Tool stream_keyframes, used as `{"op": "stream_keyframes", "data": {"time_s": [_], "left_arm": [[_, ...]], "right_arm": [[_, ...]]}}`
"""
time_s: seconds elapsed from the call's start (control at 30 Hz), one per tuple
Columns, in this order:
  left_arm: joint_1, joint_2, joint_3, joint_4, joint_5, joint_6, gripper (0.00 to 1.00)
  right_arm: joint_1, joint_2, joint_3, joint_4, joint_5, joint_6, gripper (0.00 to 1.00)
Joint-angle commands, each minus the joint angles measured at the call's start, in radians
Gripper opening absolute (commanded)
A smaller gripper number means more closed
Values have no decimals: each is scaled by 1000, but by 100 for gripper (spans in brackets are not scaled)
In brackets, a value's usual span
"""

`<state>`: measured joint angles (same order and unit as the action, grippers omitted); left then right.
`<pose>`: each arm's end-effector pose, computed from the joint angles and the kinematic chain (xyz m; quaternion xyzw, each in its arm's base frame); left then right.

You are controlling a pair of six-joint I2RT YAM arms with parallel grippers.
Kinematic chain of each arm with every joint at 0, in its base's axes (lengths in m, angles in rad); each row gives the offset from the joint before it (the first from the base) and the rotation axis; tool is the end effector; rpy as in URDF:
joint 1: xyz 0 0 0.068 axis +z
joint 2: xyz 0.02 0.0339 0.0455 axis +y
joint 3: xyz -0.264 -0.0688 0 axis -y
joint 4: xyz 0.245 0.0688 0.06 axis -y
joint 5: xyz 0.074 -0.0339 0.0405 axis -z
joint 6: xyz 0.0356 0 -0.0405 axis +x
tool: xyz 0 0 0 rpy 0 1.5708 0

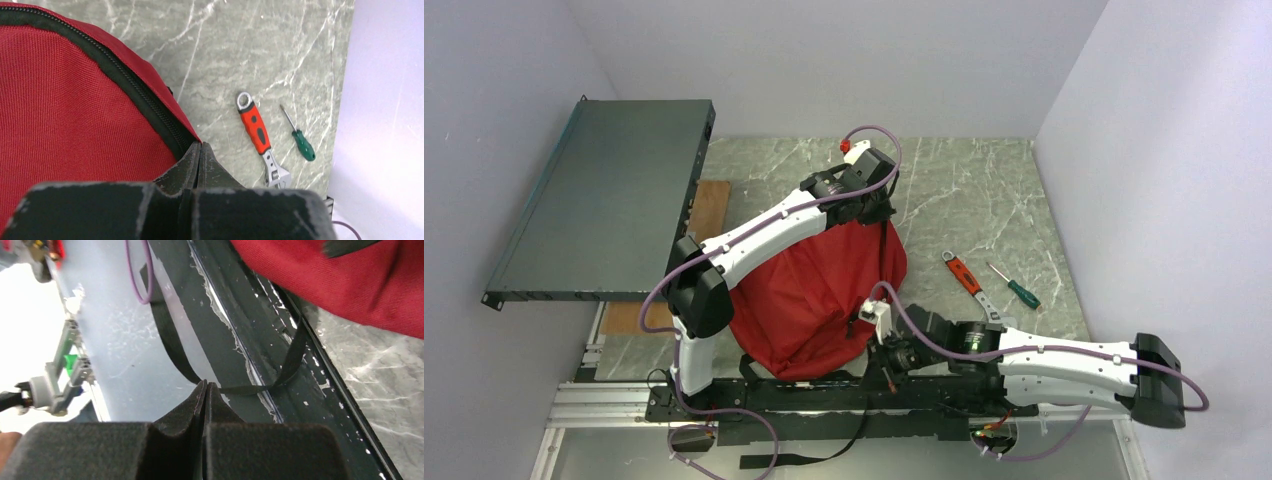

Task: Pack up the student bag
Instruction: Zip the student bag at the center of the board.

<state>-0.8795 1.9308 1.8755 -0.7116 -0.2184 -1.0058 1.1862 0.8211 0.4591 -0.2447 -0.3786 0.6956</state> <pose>0.2860 -0.3335 0.3315 -0.1003 0.9103 -0.2557 0.3097 0.0548 0.1703 0.2150 -0.2960 0.8230 0.4661 0.1335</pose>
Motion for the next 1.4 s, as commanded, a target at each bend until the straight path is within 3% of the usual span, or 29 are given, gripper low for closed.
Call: {"op": "stream_keyframes", "data": {"time_s": [0.0, 0.1, 0.23, 0.3, 0.33, 0.47, 0.63, 0.73, 0.93, 1.37], "left_arm": [[11, -39, 57, 114, -77, 34, 0], [10, -59, 45, 123, -81, 50, 0], [10, -94, -3, 136, -56, 62, 0], [9, -111, -33, 151, -39, 66, 0], [10, -116, -42, 152, -33, 66, 0], [10, -127, -64, 158, -19, 69, 0], [9, -121, -58, 155, -14, 68, 0], [10, -118, -55, 149, -14, 66, 0], [9, -115, -43, 144, -13, 62, 0], [10, -115, -40, 142, -12, 64, 0]], "right_arm": [[157, 45, 40, 116, 299, -18, 0], [203, 75, 60, 73, 447, -20, 0], [201, -120, 53, -84, 702, 133, 0], [185, -190, 67, -164, 770, 169, 17], [165, -193, 92, -224, 789, 191, 25], [33, -115, 223, -413, 763, 199, 34], [-93, -45, 282, -444, 705, 158, 46], [-124, 6, 308, -441, 692, 142, 45], [-126, 72, 293, -365, 703, 152, 34], [-125, 118, 298, -295, 683, 144, 36]]}}
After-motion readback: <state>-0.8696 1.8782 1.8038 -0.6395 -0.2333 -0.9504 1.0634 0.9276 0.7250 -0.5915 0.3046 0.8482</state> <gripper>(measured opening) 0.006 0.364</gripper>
